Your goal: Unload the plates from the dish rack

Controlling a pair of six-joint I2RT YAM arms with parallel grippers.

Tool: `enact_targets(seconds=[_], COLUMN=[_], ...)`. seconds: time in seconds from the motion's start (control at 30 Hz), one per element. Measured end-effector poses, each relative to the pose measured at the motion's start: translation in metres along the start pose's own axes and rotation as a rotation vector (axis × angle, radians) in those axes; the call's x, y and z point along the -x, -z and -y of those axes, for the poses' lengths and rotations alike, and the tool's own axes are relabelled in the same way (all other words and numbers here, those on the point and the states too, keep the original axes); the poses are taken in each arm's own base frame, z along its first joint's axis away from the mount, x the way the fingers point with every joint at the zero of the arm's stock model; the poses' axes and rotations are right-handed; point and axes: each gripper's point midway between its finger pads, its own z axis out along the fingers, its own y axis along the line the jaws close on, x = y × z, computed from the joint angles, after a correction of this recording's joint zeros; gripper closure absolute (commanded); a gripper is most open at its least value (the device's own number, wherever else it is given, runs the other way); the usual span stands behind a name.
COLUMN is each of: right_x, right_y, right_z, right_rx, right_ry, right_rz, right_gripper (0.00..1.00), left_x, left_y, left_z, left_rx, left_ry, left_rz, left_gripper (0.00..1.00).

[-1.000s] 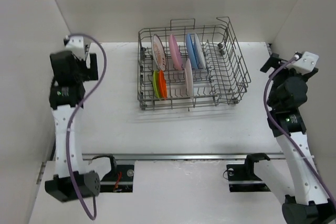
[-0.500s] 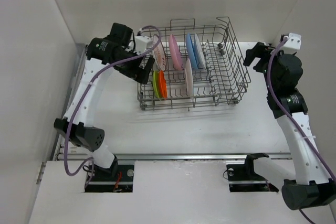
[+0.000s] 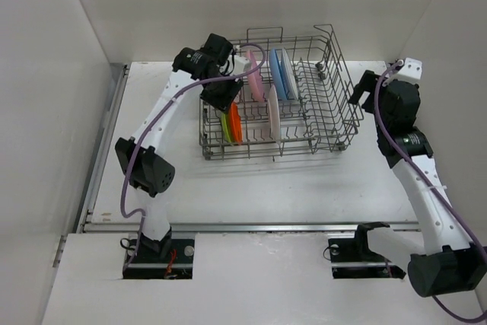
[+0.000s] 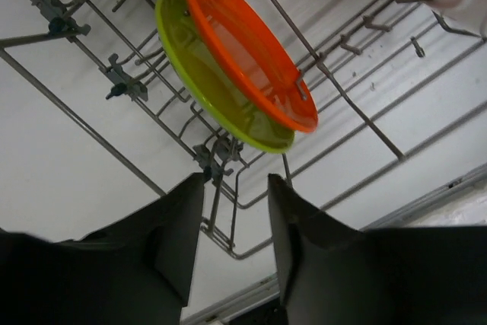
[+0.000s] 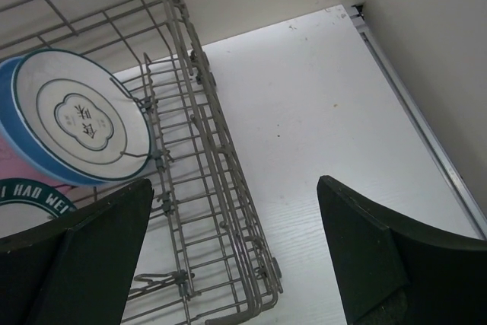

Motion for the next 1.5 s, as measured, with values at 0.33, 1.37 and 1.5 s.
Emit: enact_targets(seconds=[0.33, 1.37, 1.5], right_x=[-0.015, -0.06, -0.06], right_y=[-0.024, -0.071, -0.071], right_z=[0.0, 0.0, 0.0], right_rx=[-0.031, -0.072, -0.072], right_ry=[0.01, 0.056, 0.058], right_rz=[-0.021, -0.108, -0.109], right_gripper=[0.06, 0.06, 0.06], left_x=[0.011, -0.005, 0.002], left_y=[-0.041, -0.085, -0.082], left_z=[-0.017, -0.022, -0.019], left_rx=[0.079, 0.087, 0.056], left_ry=[0.081, 0.23, 0.246], left_rz=[-0.018, -0.094, -0.083], left_gripper=[0.81, 1.0, 1.0])
